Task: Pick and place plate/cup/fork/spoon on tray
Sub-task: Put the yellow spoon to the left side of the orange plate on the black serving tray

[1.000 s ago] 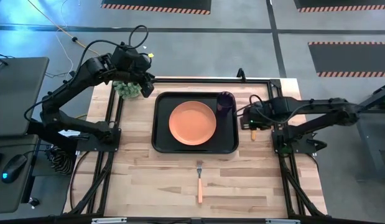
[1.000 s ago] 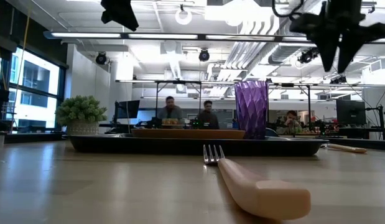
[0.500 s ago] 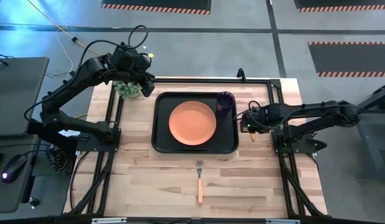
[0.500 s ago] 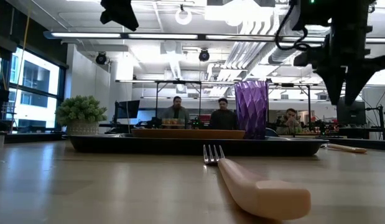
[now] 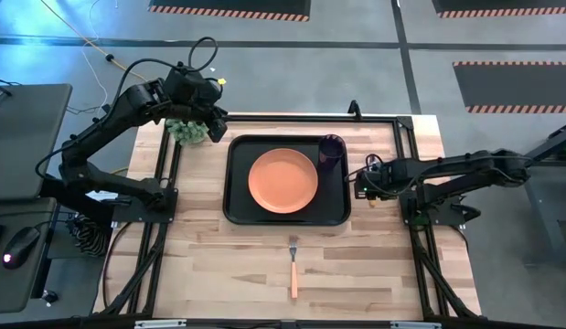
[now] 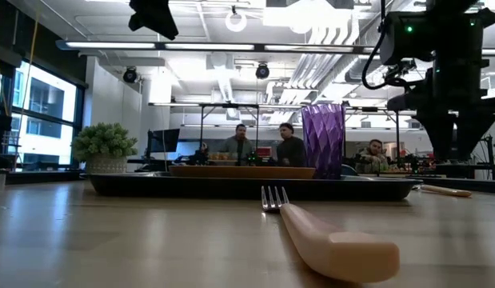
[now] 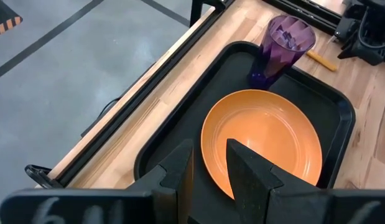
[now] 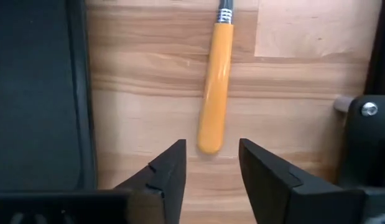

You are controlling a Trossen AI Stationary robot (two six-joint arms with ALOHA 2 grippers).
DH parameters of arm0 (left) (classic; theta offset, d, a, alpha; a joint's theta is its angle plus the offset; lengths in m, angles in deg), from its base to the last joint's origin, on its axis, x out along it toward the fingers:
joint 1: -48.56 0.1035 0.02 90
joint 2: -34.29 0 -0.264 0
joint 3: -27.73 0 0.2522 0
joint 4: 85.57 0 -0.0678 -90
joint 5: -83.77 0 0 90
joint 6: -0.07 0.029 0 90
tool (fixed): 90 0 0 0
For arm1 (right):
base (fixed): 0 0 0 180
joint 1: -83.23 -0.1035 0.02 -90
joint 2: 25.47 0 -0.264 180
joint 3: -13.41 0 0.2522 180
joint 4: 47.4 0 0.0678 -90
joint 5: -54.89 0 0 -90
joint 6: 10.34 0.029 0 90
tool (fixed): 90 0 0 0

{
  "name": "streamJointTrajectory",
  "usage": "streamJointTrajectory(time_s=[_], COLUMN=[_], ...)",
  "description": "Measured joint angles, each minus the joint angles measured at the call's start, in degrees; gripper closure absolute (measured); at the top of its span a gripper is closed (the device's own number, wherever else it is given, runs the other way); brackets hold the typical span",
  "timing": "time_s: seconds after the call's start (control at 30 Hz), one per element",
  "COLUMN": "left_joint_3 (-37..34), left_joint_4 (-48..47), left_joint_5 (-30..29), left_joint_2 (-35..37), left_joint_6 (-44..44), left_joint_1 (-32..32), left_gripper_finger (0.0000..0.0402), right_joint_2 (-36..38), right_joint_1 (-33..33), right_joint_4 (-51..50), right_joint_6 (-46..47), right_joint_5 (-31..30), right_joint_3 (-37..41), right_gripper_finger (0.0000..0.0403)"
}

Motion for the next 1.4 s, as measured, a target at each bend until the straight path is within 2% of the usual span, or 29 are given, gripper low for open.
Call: streamJointTrajectory(time_s=[0.13,0.27,0.53,0.67,1.0,1.4], left_joint_3=[0.0,0.0,0.0,0.0,0.0,0.0], left_joint_4=[0.0,0.0,0.0,0.0,0.0,0.0], left_joint_5=[0.0,0.0,0.0,0.0,0.0,0.0], left_joint_2=[0.0,0.0,0.0,0.0,0.0,0.0], left_joint_6=[-1.1,-1.2,-2.2,-2.2,-2.2,-2.2], left_joint_1=[0.0,0.0,0.0,0.0,0.0,0.0], left_gripper_finger=[0.0314,0.0314,0.0314,0.0314,0.0314,0.0314], right_joint_2=[0.0,0.0,0.0,-0.1,-0.1,-1.7], right_joint_1=[0.0,0.0,0.0,1.1,7.0,7.9], right_joint_4=[1.1,4.0,9.9,9.8,10.8,12.0], right_joint_6=[0.0,0.0,0.6,0.4,-6.9,-8.9], right_joint_5=[-1.5,-2.1,-2.5,-4.9,-4.9,-4.7], right_joint_3=[0.8,3.6,8.4,8.5,8.5,8.4], right_gripper_finger=[0.0228,0.0214,0.0219,0.0219,0.0219,0.0219])
